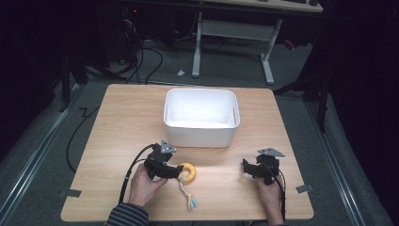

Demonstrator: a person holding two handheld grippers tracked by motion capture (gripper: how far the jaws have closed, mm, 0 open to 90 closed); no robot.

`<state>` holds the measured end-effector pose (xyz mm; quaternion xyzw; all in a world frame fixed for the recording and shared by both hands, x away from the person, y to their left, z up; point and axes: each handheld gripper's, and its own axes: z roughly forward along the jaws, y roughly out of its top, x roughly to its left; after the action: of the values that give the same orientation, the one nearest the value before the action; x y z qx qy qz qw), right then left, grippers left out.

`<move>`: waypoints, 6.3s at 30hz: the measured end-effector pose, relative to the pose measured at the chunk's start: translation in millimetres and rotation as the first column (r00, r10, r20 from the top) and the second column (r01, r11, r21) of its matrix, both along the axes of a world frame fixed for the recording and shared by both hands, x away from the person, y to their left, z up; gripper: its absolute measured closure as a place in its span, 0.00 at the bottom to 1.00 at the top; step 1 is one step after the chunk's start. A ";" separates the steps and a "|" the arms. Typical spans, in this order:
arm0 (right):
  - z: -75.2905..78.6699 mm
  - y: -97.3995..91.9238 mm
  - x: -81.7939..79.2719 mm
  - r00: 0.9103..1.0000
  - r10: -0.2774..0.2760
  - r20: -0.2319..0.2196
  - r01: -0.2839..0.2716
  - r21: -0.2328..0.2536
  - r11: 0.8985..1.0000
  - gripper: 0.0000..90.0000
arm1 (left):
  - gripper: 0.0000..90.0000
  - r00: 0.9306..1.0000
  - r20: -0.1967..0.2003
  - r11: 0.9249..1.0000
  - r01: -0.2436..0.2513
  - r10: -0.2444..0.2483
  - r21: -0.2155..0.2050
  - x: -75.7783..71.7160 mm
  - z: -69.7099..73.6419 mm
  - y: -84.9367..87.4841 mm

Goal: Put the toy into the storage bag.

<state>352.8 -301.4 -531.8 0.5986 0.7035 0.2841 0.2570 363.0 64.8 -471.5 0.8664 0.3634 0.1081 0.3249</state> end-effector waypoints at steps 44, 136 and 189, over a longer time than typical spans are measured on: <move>0.1 0.4 -0.7 1.000 0.009 -0.001 -0.009 -0.002 1.000 0.17 | 0.70 0.992 -0.105 0.983 0.088 -0.071 0.162 17.9 -27.8 -36.3; 0.1 0.4 -0.8 1.000 0.011 0.001 -0.011 -0.004 1.000 0.17 | 0.77 1.000 -0.015 1.000 0.025 -0.024 0.013 10.2 85.9 17.1; 0.1 0.8 -1.1 1.000 0.017 0.000 -0.017 -0.003 1.000 0.17 | 0.77 0.997 -0.068 0.998 0.024 -0.028 -0.054 90.8 148.7 -17.9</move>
<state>351.6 -300.6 -531.7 0.5923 0.7089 0.2852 0.2555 453.9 46.9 -322.9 0.8653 0.3658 0.0645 0.3364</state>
